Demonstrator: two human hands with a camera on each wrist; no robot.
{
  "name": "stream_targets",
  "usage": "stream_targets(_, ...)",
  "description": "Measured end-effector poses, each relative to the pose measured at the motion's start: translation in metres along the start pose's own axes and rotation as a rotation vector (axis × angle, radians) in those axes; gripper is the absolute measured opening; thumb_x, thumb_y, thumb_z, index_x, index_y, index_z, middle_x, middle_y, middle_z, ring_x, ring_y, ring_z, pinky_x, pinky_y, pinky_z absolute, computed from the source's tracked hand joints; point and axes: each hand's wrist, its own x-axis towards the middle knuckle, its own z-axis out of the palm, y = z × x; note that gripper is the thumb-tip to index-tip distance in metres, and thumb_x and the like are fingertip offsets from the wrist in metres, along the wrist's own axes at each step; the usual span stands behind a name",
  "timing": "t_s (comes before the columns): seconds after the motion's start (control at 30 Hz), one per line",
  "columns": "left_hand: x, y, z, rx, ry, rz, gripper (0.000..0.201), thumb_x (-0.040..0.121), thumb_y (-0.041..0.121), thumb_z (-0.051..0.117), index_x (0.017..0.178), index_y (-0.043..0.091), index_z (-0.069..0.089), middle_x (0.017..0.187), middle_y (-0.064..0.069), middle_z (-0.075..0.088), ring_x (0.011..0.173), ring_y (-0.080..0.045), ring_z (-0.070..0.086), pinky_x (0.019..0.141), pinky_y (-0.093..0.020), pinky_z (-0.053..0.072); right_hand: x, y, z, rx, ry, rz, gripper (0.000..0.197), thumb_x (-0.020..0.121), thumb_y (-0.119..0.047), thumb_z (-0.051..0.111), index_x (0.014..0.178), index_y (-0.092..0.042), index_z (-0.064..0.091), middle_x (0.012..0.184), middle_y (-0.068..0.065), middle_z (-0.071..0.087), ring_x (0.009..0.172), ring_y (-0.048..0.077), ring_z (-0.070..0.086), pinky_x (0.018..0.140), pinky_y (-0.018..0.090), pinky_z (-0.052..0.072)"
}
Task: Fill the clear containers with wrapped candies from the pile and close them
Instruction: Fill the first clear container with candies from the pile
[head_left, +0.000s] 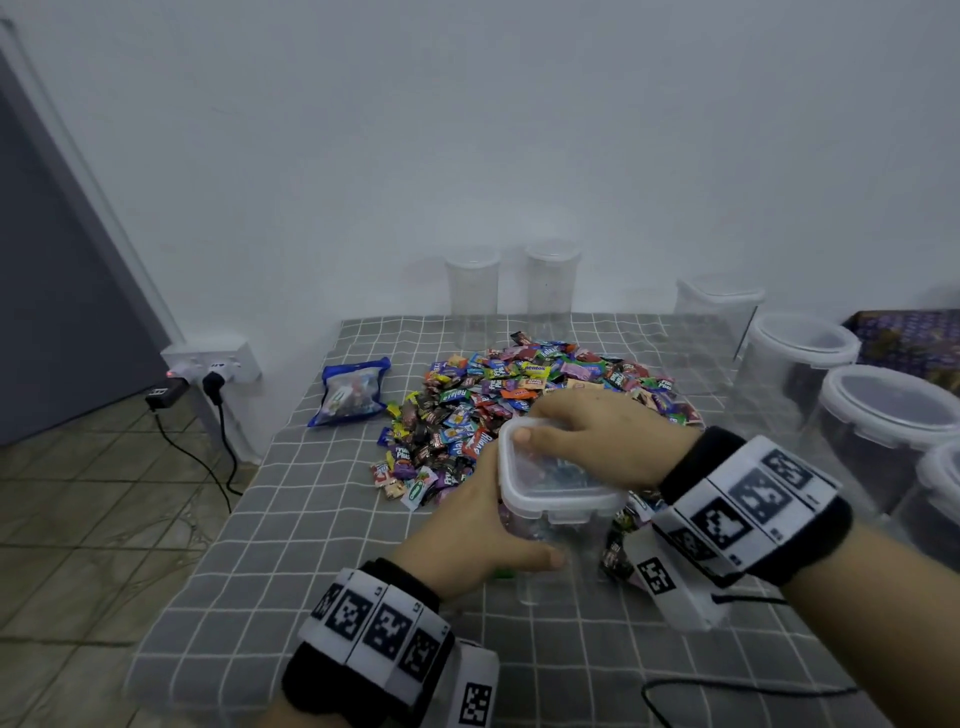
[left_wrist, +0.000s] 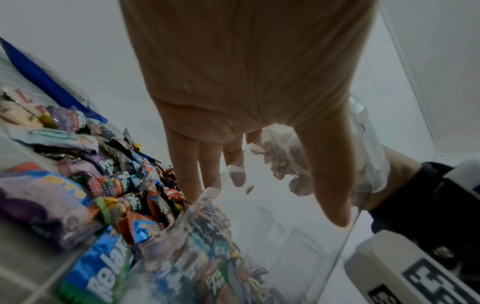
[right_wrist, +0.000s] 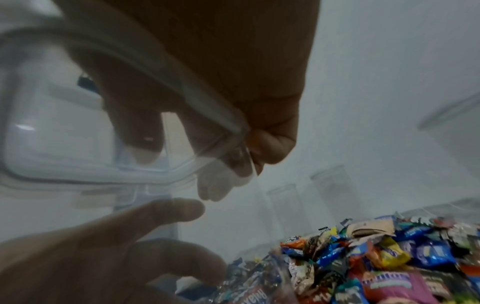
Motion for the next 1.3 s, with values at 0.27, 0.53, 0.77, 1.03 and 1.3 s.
stream_targets(0.27,0.002,0.002,-0.002,0.034,-0.023,-0.039,0.098,0.051,0.042,0.083,0.123,0.057,0.019,0.127,0.019,0.051,0.118,-0.002,0.05,0.101,-0.037,0.044,0.009,-0.005,-0.006,0.189,-0.074,0.093,0.046,0.091,-0.054,0.044,0.079,-0.011,0.052,0.071,-0.003,0.048,0.065,0.011,0.046,0.064,0.024,0.036)
stream_targets(0.53,0.003,0.0,-0.001,0.01,-0.043,-0.039,0.101,0.058,0.026,0.086,0.132,0.049,0.021,0.129,0.017,0.052,0.119,-0.002,0.05,0.102,-0.036,0.045,0.011,0.001,-0.005,0.208,-0.112,0.147,0.045,0.085,-0.058,0.048,0.074,-0.015,0.044,0.071,-0.002,0.045,0.064,0.012,0.043,0.063,0.027,0.036)
stream_targets(0.77,0.003,0.002,-0.003,-0.004,-0.073,-0.071,0.106,0.06,0.024,0.086,0.142,0.036,0.02,0.131,0.016,0.052,0.12,-0.003,0.05,0.102,-0.03,0.044,0.017,0.0,-0.002,0.443,0.077,0.122,0.041,0.078,-0.037,0.072,0.07,-0.015,0.038,0.063,-0.002,0.043,0.042,-0.003,0.046,0.045,0.013,0.037)
stream_targets(1.03,0.0,0.004,-0.01,0.024,-0.128,-0.05,0.108,0.057,0.035,0.087,0.142,0.042,0.02,0.137,0.022,0.046,0.126,0.002,0.043,0.109,-0.034,0.037,-0.005,0.016,0.008,0.356,0.362,0.201,0.043,0.089,-0.051,0.051,0.08,-0.009,0.052,0.072,0.0,0.049,0.068,0.016,0.046,0.066,0.034,0.037)
stream_targets(1.3,-0.01,0.026,-0.042,-0.136,-0.186,-0.099,0.082,0.053,0.037,0.079,0.123,0.043,0.036,0.119,0.012,0.055,0.104,0.006,0.059,0.086,-0.017,0.049,-0.04,0.03,0.009,0.503,0.353,0.238,0.061,0.063,-0.079,0.05,0.073,-0.018,0.052,0.068,-0.004,0.048,0.067,0.015,0.049,0.068,0.037,0.042)
